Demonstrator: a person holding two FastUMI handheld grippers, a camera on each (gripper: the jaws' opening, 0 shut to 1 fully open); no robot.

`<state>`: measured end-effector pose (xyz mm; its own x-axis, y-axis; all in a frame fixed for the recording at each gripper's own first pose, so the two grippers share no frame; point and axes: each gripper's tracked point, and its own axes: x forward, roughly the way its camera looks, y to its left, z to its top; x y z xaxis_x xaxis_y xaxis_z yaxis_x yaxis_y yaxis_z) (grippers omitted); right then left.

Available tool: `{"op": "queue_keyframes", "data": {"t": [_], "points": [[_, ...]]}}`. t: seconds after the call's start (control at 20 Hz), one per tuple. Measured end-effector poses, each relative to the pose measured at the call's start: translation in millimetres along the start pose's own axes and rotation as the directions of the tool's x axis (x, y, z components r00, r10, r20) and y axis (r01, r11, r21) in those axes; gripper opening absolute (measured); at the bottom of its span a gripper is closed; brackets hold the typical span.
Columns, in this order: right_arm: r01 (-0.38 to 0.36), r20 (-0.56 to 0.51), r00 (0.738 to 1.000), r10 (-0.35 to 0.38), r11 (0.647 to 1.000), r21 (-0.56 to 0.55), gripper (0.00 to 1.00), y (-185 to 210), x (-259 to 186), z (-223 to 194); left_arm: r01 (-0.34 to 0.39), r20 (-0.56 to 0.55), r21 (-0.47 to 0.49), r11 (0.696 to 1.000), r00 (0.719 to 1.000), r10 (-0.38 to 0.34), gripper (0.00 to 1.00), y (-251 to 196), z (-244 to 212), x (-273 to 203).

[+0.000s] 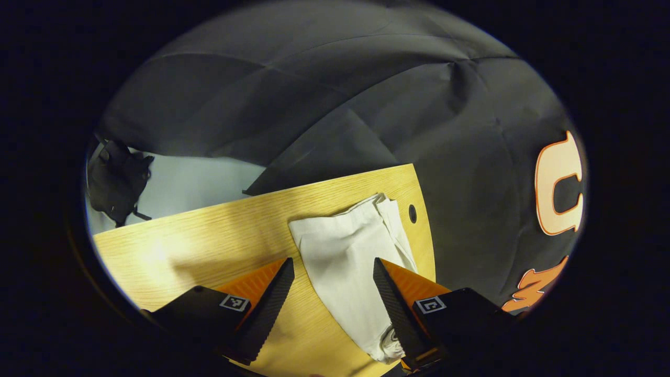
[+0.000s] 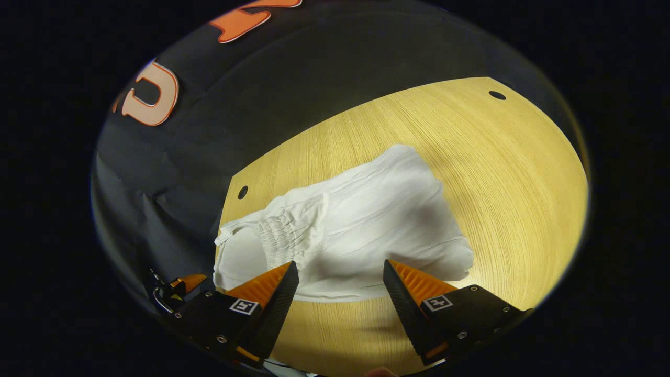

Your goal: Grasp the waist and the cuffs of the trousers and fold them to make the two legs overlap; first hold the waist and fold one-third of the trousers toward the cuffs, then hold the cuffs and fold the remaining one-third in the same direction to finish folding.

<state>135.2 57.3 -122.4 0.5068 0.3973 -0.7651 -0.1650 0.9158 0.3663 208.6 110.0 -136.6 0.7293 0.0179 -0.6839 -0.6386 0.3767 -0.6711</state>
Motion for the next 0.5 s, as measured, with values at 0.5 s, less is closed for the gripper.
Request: {"op": "queue_keyframes", "data": {"t": [0.5], "points": [[0.025,0.011,1.0,-0.025,0.997,0.072,0.98,-13.2,1.9,3.7,0.062,-0.038,0.033,0.998,0.997,-0.061,1.0,-22.8,-1.3,35.6]]}}
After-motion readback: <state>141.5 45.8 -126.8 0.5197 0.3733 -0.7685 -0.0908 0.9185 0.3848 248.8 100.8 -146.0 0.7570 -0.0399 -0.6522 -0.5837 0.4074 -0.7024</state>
